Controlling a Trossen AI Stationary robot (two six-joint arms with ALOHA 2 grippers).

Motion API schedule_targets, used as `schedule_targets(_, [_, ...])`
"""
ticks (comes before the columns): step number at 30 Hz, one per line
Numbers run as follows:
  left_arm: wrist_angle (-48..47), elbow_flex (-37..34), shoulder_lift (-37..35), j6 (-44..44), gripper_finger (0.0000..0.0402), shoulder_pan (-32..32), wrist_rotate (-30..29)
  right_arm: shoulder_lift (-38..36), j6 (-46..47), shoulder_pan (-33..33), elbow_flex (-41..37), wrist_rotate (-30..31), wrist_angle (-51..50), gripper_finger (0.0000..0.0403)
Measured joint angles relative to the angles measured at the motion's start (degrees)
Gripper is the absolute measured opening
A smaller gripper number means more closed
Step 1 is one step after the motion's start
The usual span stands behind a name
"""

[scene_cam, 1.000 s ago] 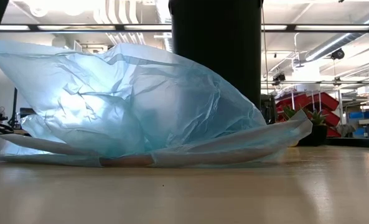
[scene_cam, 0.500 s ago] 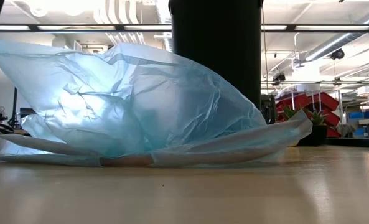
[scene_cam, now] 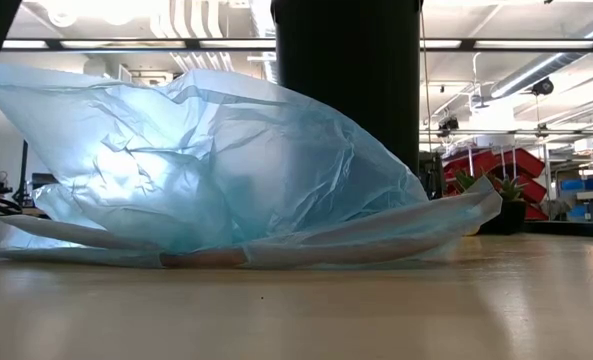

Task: Place trash/remove bag and relplace
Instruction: Remove the pink trash bag from the trash bin

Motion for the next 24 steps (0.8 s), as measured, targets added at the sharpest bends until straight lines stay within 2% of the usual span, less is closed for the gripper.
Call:
schedule_targets(7, [-0.41,0.02,-6.31,4.48,0.011,2.48,-1.71,0.22,-2.79,-0.97,0.06,0.67,7.49,0.0008])
schedule_targets(11, [0.61,0.97,-10.23,5.84,0.0114,5.47,-2.53,2.6,-4.57,-3.29,0.02,4.79,17.31,0.0008])
schedule_targets(16, [-0.57,6.68,-11.6,4.99,0.0077,8.99,-2.74,5.51,-2.76,-6.38,0.87,4.87,28.41,0.0008])
schedule_targets(21, [-1.87,14.52,-11.38,6.34,0.0039,11.14,-2.71,8.94,-2.02,-9.53,5.48,4.79,31.02,0.0008])
schedule_targets(24, [-1.17,19.89,-10.62,4.12,0.0027,12.59,-3.04,11.55,-1.71,-12.34,10.1,4.66,33.26,0.0008])
